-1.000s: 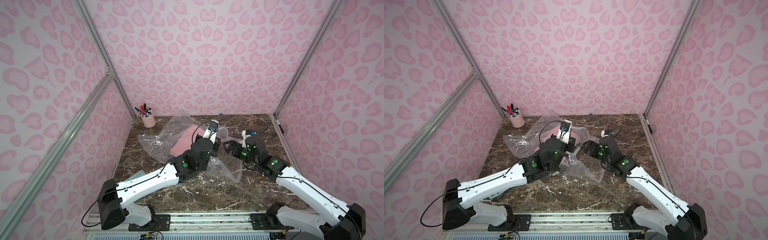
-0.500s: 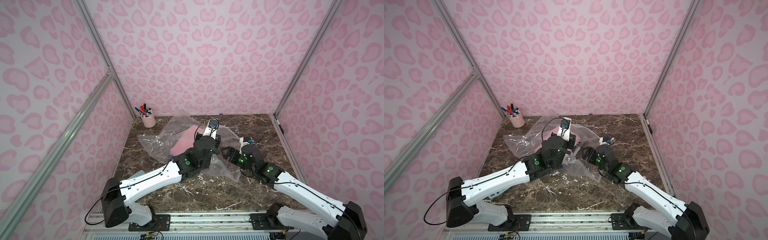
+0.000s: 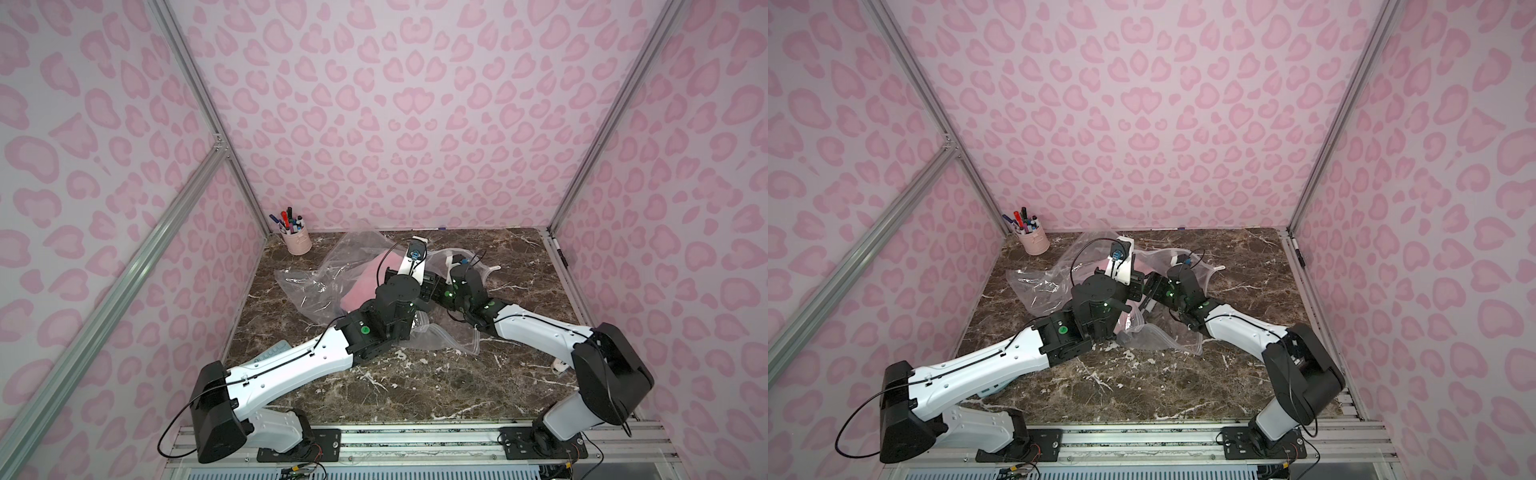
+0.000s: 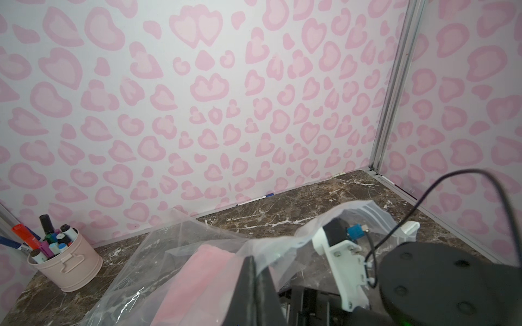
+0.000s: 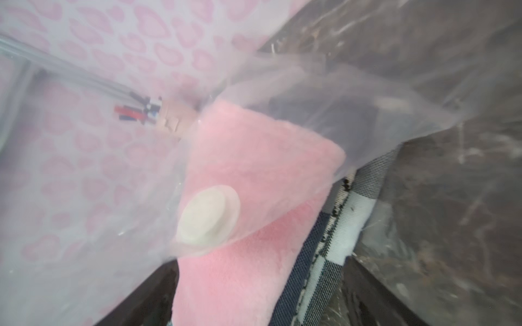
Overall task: Take the blanket out of the vacuum bag
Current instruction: Take out the blanket from the vacuum bag.
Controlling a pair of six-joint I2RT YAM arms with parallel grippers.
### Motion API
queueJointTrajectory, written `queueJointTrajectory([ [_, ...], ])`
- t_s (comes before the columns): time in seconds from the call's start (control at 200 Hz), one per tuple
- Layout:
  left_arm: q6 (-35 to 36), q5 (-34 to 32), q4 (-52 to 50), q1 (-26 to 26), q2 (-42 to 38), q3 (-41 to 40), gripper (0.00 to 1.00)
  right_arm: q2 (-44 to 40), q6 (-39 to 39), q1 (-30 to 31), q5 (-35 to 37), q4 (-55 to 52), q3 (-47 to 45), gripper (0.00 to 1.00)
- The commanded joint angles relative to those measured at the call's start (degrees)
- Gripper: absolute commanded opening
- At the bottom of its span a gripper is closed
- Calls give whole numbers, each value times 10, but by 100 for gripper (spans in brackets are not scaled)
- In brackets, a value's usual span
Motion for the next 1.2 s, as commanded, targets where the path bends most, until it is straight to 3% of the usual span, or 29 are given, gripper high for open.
queueJointTrajectory([
  [0.0, -3, 0, 23, 1, -5, 1, 4, 38, 0, 7, -24, 13, 35, 89],
  [0.165, 5, -2, 30, 1, -17, -7, 4, 71, 16, 21, -23, 78, 18, 89],
  [0.38, 19, -10, 32, 1, -26, -16, 4, 96, 14, 29, -21, 23, 47, 88],
  [0.51, 17, -5, 36, 2, -26, -21, 4, 94, 23, 29, -33, 91, 20, 87],
  [0.735, 16, -7, 34, 2, -26, -26, 4, 109, 18, 31, -49, 107, 36, 68],
  [0.905, 16, -9, 35, 2, -25, -31, 4, 114, -14, 41, -44, 63, 77, 68],
  [1.1, 6, -4, 30, 3, -21, -33, 4, 146, -20, 41, -64, 107, 83, 68],
  [1.155, 3, -4, 28, 2, -20, -34, 4, 171, -24, 40, -79, 118, 94, 65],
  [1.195, 2, -5, 26, 2, -21, -34, 3, 187, -26, 40, -88, 120, 105, 58],
])
